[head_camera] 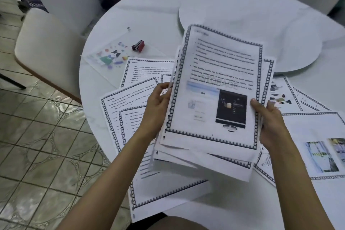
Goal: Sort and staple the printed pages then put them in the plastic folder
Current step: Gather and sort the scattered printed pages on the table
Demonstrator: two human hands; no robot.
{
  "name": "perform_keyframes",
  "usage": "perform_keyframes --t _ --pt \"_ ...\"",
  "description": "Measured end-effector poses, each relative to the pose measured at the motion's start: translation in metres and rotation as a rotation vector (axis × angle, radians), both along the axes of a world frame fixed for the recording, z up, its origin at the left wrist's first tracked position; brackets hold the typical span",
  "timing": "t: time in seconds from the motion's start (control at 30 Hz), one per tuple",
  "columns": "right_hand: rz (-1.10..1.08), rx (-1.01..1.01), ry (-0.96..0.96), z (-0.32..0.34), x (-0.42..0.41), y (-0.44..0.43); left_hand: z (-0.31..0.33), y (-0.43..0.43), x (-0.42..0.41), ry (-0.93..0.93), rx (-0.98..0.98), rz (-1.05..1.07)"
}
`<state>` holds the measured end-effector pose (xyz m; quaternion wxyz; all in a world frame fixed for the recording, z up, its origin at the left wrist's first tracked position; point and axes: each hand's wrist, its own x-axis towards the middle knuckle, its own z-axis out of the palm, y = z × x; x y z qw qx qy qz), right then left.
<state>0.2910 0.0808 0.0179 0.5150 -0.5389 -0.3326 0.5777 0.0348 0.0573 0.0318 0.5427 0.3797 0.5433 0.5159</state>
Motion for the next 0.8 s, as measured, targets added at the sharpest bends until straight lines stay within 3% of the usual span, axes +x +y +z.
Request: perform_keyframes --t 0.3,0.53,0.8 --pt "-0.049 0.094 -0.216 0.002 -0.025 0.0 -0.042 -0.031 -0.061 0.229 -0.16 0.012" --pt "-0.238 0.053 -0.316 -0.001 -0.01 -0.001 -0.077 -0.07 -0.107 0.834 -0.282 0.119" --pt "-0.273 0.07 -0.303 -0.004 -0.006 -0.006 -0.082 -0.073 -0.103 1.139 -0.466 0.02"
